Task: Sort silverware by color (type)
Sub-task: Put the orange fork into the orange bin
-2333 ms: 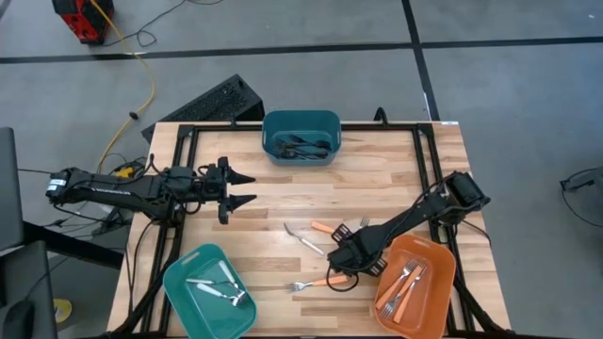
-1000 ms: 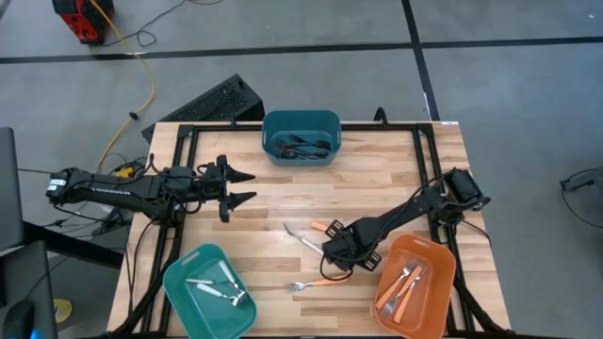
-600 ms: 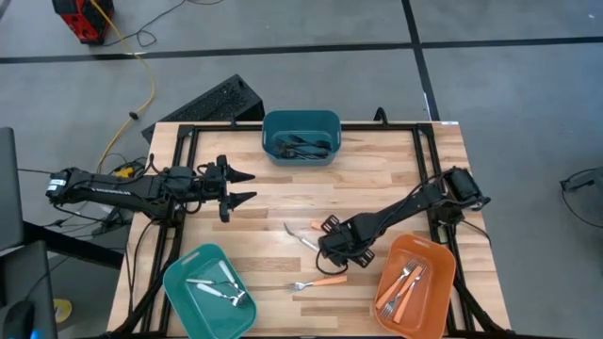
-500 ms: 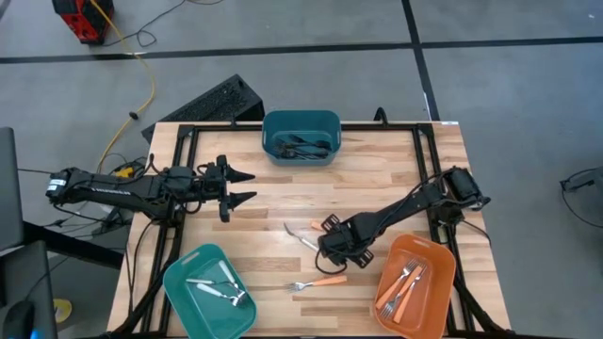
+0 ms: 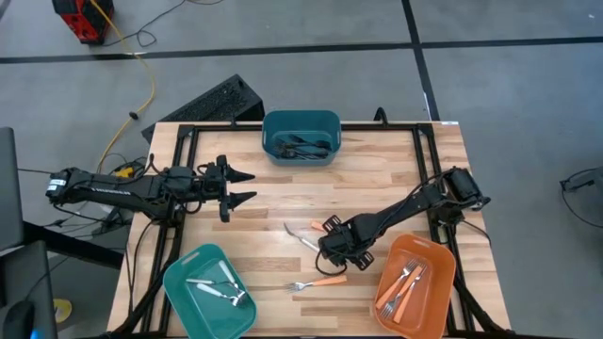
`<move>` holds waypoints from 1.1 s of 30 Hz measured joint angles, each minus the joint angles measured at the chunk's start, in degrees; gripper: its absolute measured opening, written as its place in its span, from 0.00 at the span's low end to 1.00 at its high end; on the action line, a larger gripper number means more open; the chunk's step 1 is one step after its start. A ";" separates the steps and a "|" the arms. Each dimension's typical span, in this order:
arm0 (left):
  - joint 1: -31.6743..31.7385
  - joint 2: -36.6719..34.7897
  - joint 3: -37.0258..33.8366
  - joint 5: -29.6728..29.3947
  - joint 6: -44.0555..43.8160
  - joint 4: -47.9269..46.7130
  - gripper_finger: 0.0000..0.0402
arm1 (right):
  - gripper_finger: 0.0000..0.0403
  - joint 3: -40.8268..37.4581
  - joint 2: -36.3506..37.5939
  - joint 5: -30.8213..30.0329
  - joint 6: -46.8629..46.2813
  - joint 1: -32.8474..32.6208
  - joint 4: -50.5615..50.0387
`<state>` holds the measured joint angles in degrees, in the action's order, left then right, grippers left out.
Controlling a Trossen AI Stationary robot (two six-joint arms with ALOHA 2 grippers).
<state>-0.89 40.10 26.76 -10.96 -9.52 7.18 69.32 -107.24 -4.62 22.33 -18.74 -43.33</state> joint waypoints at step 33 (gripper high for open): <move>0.00 0.00 0.00 0.02 -0.24 -0.02 0.58 | 0.25 0.52 -3.50 3.50 -5.88 0.48 -0.74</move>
<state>-0.89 40.10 26.76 -10.94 -9.76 7.16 69.84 -110.74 -1.12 16.45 -18.26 -44.07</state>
